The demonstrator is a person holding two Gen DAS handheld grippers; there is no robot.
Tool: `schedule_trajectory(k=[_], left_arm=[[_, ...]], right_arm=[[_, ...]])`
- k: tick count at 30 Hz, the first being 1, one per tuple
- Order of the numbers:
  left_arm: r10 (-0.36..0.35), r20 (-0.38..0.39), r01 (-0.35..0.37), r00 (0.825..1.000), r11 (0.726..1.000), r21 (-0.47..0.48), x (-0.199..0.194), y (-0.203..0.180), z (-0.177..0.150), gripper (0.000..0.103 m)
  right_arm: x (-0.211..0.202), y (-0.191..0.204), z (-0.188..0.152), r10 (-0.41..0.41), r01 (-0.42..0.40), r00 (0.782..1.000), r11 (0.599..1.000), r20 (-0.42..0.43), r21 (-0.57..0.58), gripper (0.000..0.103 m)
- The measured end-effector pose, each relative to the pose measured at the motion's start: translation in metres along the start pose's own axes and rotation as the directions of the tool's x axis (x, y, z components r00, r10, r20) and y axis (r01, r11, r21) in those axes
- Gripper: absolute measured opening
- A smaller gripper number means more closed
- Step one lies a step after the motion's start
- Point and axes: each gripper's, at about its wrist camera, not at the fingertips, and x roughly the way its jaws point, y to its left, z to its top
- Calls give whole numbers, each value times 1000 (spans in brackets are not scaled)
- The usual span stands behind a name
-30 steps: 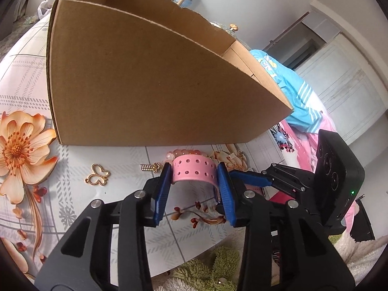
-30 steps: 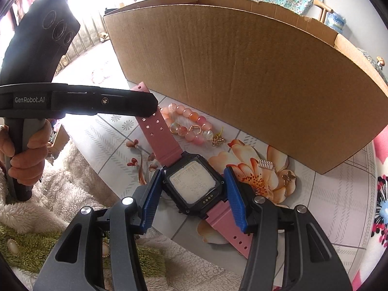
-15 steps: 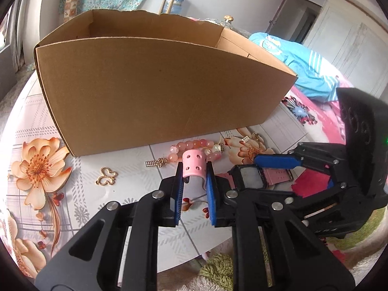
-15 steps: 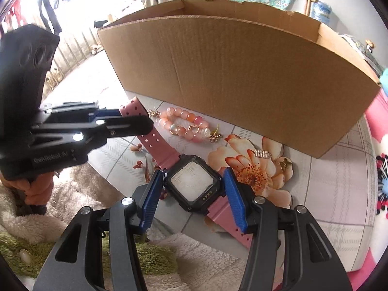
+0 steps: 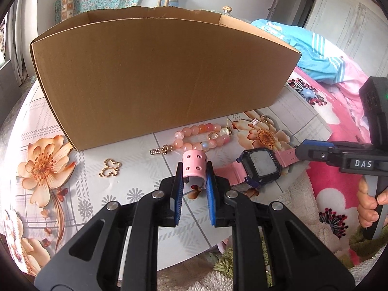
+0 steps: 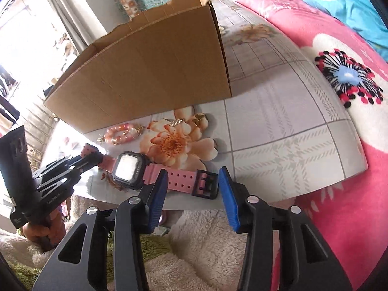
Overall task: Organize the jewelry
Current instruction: 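Lift the pink watch with both tools and carry it over the box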
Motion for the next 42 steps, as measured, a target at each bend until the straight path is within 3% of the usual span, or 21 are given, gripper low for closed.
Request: schedule_trajectory(k=[5,8,11,15,20,24,28,33,36,39,42], left_arm=[[1,-1,-1,1000,1000,-6,2,0,0,16],[3,2,-3,1000,1000,-1,2,-1,-1,16],[3,3,-3,1000,1000,1,2,-1,-1,16],[0,5,0,1000,1000,-2,2,-1,-1,16],[-18,10,18,1000,1000,-10,1,3,-1,16],[-50,56,50,997,999,5,-12,2,3,15],[-132,128,128,983,991,35,-45,-2,16,15],[-206,222,183,953,976,117,-93,-4,57,15],[-205,231,174,951,973,150,-102,1,97,15],[-193,157,176,969,978,114,-83,14,143,15],[-197,-3,197,980,980,20,-39,37,187,15]], right_arm=[[5,4,-2,-22,22,1000,1000,6,10,41],[4,-3,-3,91,-91,996,992,9,84,39],[4,-7,-4,226,-228,974,961,33,154,39],[3,5,-4,267,-272,962,952,56,139,33],[5,24,-4,227,-232,972,967,58,103,7],[-5,30,-1,211,-217,974,974,80,73,4],[-36,52,9,188,-186,974,982,125,-27,4],[-87,88,49,205,-163,949,969,239,-183,4],[-101,108,82,223,-136,932,945,286,-296,4],[-89,118,126,228,-125,936,928,269,-352,4],[-54,122,172,194,-121,964,928,180,-352,4]])
